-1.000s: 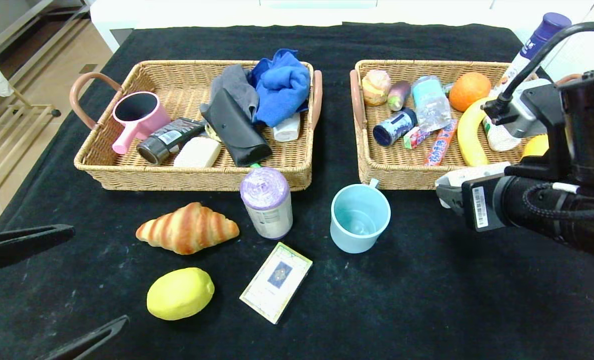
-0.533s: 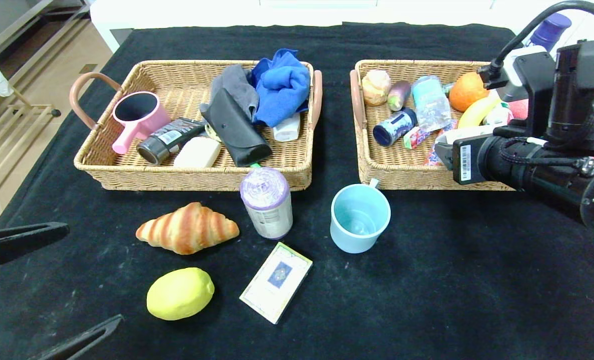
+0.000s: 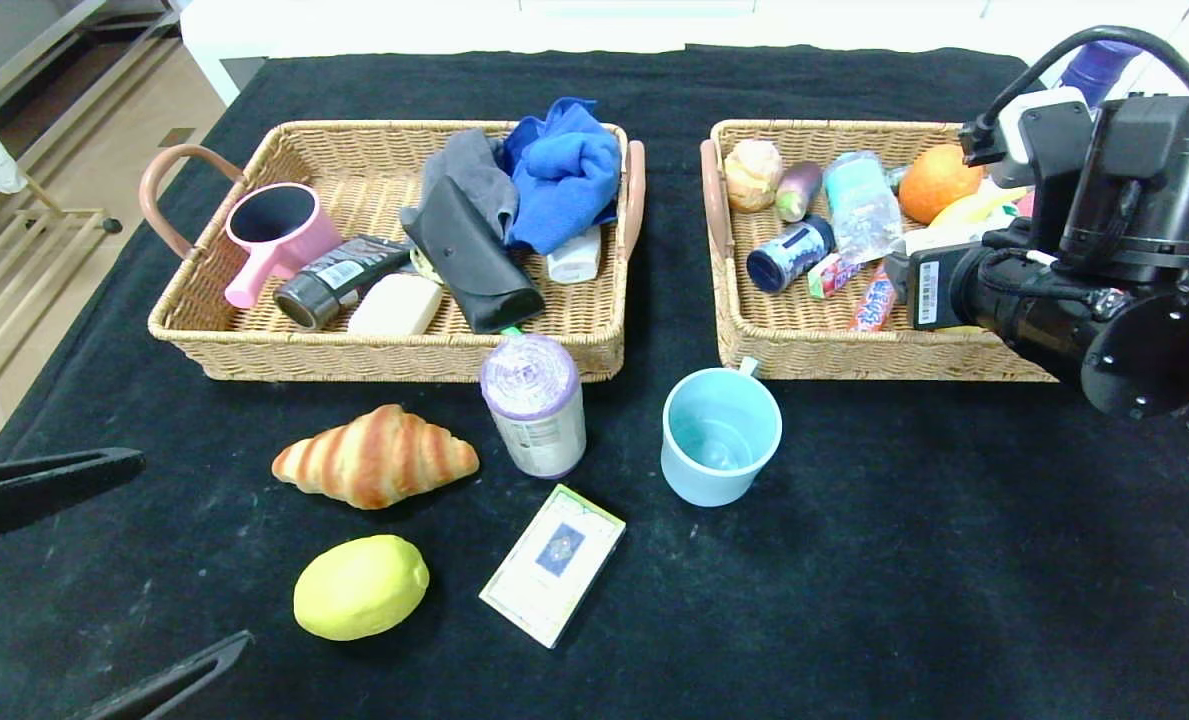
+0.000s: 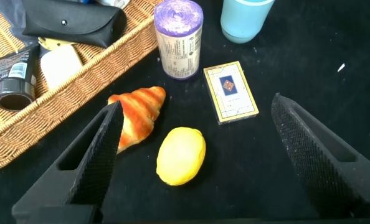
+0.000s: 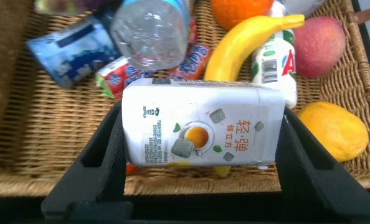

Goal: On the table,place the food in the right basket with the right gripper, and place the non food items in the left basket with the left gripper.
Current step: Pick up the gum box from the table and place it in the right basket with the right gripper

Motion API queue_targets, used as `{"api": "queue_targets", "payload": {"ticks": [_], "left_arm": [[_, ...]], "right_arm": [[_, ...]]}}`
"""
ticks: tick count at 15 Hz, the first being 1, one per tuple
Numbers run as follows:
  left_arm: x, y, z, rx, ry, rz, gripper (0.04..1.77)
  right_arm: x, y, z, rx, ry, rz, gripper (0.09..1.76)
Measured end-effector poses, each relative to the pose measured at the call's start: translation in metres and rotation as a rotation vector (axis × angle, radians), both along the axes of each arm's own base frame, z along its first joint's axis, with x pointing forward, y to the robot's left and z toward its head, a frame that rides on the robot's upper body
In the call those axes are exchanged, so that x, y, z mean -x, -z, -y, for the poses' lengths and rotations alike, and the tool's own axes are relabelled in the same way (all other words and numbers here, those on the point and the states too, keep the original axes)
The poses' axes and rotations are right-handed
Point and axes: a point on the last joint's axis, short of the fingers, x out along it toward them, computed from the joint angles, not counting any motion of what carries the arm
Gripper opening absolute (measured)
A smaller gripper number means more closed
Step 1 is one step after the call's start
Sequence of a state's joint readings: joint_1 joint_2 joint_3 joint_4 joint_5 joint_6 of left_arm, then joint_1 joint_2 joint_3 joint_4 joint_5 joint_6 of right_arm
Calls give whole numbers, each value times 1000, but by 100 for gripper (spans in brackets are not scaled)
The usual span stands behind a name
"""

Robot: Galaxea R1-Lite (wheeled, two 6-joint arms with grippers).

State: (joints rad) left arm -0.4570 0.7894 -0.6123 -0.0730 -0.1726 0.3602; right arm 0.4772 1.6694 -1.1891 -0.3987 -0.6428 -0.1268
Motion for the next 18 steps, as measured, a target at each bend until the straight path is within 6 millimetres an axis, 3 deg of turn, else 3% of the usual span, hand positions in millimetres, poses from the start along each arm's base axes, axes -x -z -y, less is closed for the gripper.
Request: {"api": "queue_targets", "payload": {"ticks": [6, 10, 18], "left_arm": [[0, 0, 0, 1, 0, 3, 172], [1, 0, 0, 1, 0, 3, 172], [2, -2, -1, 7, -4, 14, 172]], "right_arm": [[-7, 4, 8, 0, 25, -7, 137], [-7, 5, 8, -2, 26, -4, 153], [6, -3, 7, -5, 1, 11, 164]]}}
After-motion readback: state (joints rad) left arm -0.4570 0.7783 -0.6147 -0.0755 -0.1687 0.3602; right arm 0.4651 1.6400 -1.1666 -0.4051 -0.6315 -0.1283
